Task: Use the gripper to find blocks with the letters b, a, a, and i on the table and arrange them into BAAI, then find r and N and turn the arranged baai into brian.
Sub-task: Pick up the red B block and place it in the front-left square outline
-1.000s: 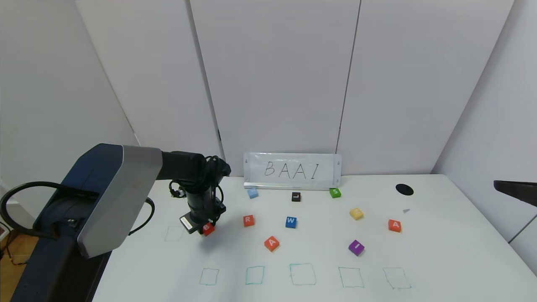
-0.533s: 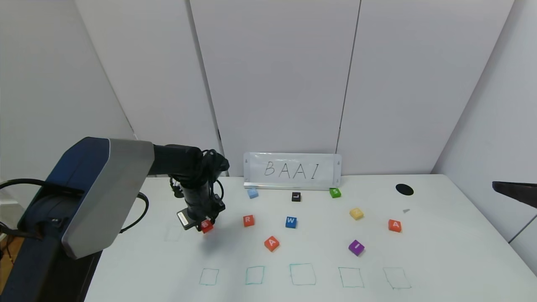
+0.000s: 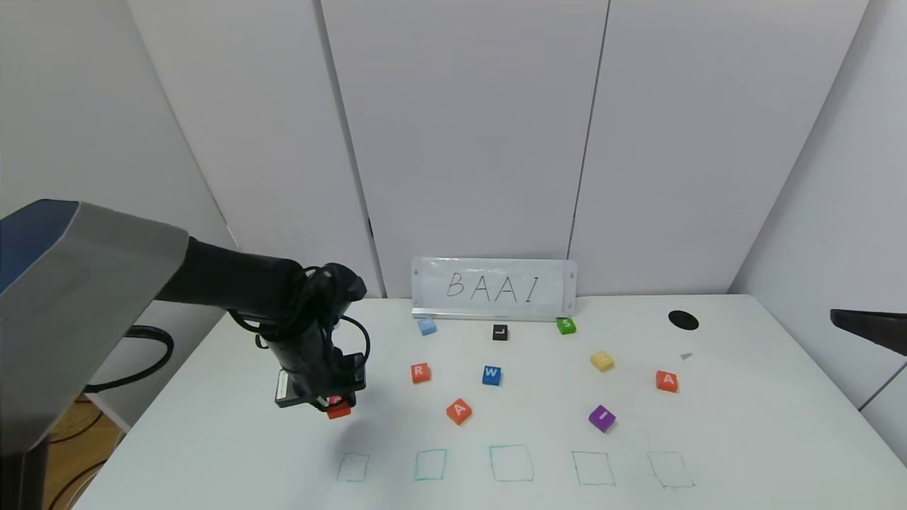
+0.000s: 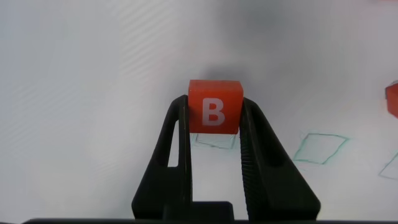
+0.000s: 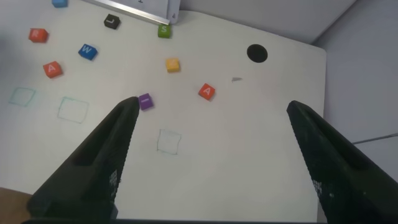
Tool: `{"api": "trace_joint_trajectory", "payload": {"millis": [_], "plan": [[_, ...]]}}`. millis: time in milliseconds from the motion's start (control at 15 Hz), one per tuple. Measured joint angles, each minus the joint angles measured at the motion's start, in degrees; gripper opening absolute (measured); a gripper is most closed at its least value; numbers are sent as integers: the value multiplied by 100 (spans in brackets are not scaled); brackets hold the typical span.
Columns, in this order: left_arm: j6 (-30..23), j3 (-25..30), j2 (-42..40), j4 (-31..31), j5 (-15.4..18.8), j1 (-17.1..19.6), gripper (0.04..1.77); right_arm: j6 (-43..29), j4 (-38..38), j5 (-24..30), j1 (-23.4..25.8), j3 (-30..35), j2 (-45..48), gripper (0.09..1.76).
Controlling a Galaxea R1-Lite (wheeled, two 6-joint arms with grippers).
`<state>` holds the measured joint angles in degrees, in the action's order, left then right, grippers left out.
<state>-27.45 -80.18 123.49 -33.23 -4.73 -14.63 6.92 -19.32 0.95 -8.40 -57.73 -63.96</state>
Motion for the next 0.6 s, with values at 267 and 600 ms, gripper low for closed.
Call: {"api": "trace_joint_trajectory", "payload": {"millis": [267,600], "plan": [[956,1303,-539,1025,0,-243,51,-1,9,-38,-52,29,10,171],[1000,1832,-717,1446,-38,-507,51,7,9,-33,-55,35,13,171]]}}
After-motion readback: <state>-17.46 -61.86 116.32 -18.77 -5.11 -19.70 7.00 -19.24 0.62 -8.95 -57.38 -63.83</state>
